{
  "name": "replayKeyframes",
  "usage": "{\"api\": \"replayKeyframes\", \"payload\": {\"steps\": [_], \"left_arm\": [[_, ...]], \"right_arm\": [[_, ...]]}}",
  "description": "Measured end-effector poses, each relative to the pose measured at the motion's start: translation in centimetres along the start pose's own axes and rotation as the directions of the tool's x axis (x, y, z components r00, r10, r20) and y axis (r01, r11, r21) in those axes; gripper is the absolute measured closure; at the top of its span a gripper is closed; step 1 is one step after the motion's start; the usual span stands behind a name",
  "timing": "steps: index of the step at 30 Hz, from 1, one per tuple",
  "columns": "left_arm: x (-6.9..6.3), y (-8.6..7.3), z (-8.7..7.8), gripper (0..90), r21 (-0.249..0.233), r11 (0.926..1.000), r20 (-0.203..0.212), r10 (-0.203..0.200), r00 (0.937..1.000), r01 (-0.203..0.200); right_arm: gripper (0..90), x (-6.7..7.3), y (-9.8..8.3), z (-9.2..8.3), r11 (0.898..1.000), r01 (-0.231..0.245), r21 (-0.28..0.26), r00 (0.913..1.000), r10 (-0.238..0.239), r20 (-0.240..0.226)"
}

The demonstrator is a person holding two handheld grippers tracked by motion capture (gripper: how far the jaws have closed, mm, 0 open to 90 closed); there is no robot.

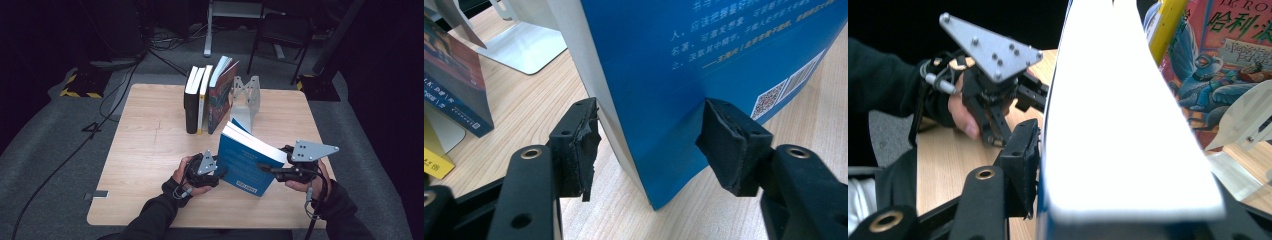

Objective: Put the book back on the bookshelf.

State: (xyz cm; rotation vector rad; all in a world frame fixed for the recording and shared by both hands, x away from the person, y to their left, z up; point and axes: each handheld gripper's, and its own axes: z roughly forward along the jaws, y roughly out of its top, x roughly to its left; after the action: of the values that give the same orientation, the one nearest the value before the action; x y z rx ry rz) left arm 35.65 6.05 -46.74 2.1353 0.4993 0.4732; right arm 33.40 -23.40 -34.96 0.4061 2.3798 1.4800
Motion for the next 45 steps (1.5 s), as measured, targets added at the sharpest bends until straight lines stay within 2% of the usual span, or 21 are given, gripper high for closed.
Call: {"api": "replayKeyframes", "payload": {"steps": [2,7,10,13,14,16,19,21,22,27,28,31,33,37,45], "left_arm": [[-0.1,0.0,-0.1,36.4,0.007,1.0,-0.007,0.004,1.0,-0.004],[0.0,-0.5,-0.7,33.3,0.04,0.9988,-0.001,-0.027,0.9996,0.027],[0.2,-1.5,-2.1,30.9,0.086,0.9951,0.007,-0.049,0.9987,0.049],[0.1,-3.0,-3.6,30.4,0.179,0.983,-0.054,-0.033,0.998,0.042],[0.0,-3.7,-4.1,31.1,0.203,0.9779,-0.054,-0.04,0.9977,0.051],[-0.2,-4.5,-4.8,31.1,0.209,0.9758,-0.04,-0.056,0.9976,0.063],[-0.2,-5.5,-5.5,28.4,0.241,0.966,-0.029,-0.088,0.9957,0.093],[-0.1,-5.7,-5.6,27.8,0.245,0.9638,-0.023,-0.103,0.9944,0.105],[0.0,-6.0,-5.7,26.6,0.249,0.9608,-0.013,-0.123,0.9923,0.122],[0.1,-7.1,-5.4,23.3,0.277,0.9496,-0.027,-0.144,0.9891,0.146],[0.2,-7.2,-5.3,20.0,0.273,0.9505,-0.032,-0.146,0.9887,0.149],[0.4,-7.5,-5.2,17.9,0.256,0.9499,-0.043,-0.174,0.9838,0.179],[0.5,-8.0,-5.2,15.2,0.22,0.9571,-0.037,-0.185,0.982,0.189],[0.8,-8.1,-5.1,15.2,0.226,0.9506,-0.022,-0.213,0.9768,0.212],[0.9,-8.0,-5.0,15.1,0.227,0.9512,-0.022,-0.21,0.9775,0.209]], "right_arm": [[55.6,0.0,0.3,0.3,1.0,-0.009,0.011,0.9999,0.009,0.011],[58.5,0.1,0.5,0.4,0.999,-0.041,0.02,0.9991,0.041,0.01],[58.8,0.1,0.5,0.3,0.999,-0.046,0.021,0.9989,0.046,0.013],[58.9,0.0,0.6,0.4,0.998,-0.046,0.032,0.9988,0.045,0.016],[58.8,0.0,0.6,0.4,0.998,-0.049,0.032,0.9986,0.049,0.018],[58.5,-0.1,0.6,0.4,0.998,-0.056,0.033,0.9982,0.055,0.024],[58.1,0.0,0.7,0.4,0.998,-0.054,0.041,0.9983,0.053,0.026],[58.0,0.0,0.8,0.4,0.998,-0.052,0.044,0.9984,0.051,0.024],[57.9,0.0,0.8,0.4,0.997,-0.054,0.05,0.9983,0.053,0.025],[58.9,-0.1,1.0,0.4,0.996,-0.065,0.065,0.9977,0.063,0.025],[59.0,-0.1,1.0,0.4,0.996,-0.064,0.065,0.9977,0.063,0.024],[59.4,-0.1,1.1,0.4,0.995,-0.069,0.067,0.9975,0.067,0.019],[59.5,-0.2,1.2,0.3,0.994,-0.075,0.083,0.9971,0.074,0.017],[59.6,-0.3,1.3,0.3,0.993,-0.076,0.089,0.997,0.075,0.018],[59.9,-0.7,1.5,-0.3,0.991,-0.075,0.11,0.9971,0.073,0.021]]}}
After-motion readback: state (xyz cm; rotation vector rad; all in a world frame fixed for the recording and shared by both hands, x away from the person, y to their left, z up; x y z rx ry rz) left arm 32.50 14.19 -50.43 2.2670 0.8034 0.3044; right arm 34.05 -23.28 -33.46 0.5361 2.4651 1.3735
